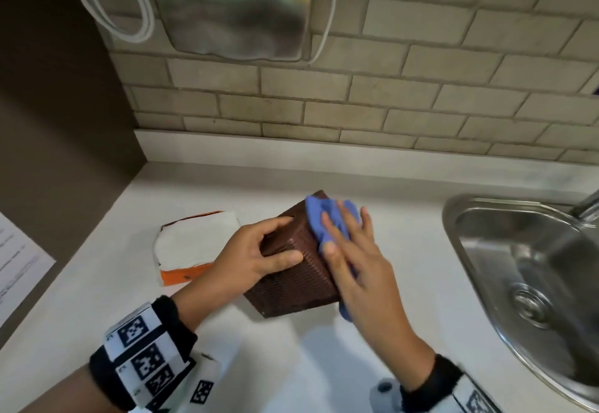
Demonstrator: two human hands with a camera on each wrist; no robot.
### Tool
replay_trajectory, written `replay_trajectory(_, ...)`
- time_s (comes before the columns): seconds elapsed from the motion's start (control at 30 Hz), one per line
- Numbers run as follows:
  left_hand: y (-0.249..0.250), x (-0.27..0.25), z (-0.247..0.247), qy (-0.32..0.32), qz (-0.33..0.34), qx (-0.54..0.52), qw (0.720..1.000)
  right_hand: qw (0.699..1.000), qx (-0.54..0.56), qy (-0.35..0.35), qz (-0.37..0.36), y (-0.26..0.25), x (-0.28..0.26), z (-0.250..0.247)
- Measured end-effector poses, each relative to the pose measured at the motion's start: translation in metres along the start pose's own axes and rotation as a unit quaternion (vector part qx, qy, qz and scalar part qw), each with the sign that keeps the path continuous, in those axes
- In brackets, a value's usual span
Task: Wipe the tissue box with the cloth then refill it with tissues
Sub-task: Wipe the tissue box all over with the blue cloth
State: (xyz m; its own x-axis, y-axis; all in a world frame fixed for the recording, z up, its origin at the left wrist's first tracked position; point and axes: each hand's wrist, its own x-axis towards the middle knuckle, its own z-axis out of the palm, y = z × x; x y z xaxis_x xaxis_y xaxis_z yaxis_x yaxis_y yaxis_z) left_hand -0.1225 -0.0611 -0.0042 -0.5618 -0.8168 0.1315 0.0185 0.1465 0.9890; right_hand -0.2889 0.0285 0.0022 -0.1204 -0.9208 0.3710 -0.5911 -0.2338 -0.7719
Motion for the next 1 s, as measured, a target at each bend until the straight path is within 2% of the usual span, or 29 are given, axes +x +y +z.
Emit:
replay_trajectory(0.07,0.0,0.0,-0.003,0.009,0.008,-0.025,1.0,0.999,0.003,-0.029,-0.044,-0.008,-0.01,0.008)
replay_trajectory(0.1,0.001,-0.001,-0.005,0.005,0.007,-0.027,1.0,0.998,0.026,-0.029,-0.04,-0.006,-0.01,0.007)
replay_trajectory(0.2,0.002,-0.003,-0.006,-0.016,-0.006,-0.018,1.0,0.997,0.061,0.01,0.04,0.009,0.003,-0.006)
replay_trajectory(0.27,0.001,-0.004,-0.004,-0.025,-0.004,-0.027,0.999,0.997,0.045,0.027,0.052,0.011,0.003,-0.009)
replay_trajectory(0.4,-0.002,-0.002,0.0,-0.021,-0.01,-0.041,0.999,0.999,0.001,0.023,-0.025,-0.005,-0.008,0.003)
replay_trajectory(0.63,0.007,-0.004,-0.014,-0.048,-0.006,-0.063,0.997,0.999,0.008,0.002,-0.033,0.018,-0.025,-0.008)
replay_trajectory(0.8,0.005,-0.001,-0.004,-0.082,-0.023,-0.057,0.995,0.994,-0.047,0.026,-0.093,-0.002,-0.009,-0.003)
replay_trajectory(0.87,0.005,-0.003,-0.001,-0.083,-0.025,-0.066,0.994,0.997,-0.029,0.012,-0.064,0.001,0.005,-0.009)
replay_trajectory(0.97,0.002,-0.005,-0.001,-0.089,-0.018,-0.057,0.994,0.996,0.034,0.02,0.076,0.011,0.024,-0.025)
replay_trajectory(1.0,0.0,-0.005,-0.001,-0.086,-0.018,-0.057,0.994,0.995,0.034,0.017,0.093,0.01,0.024,-0.024)
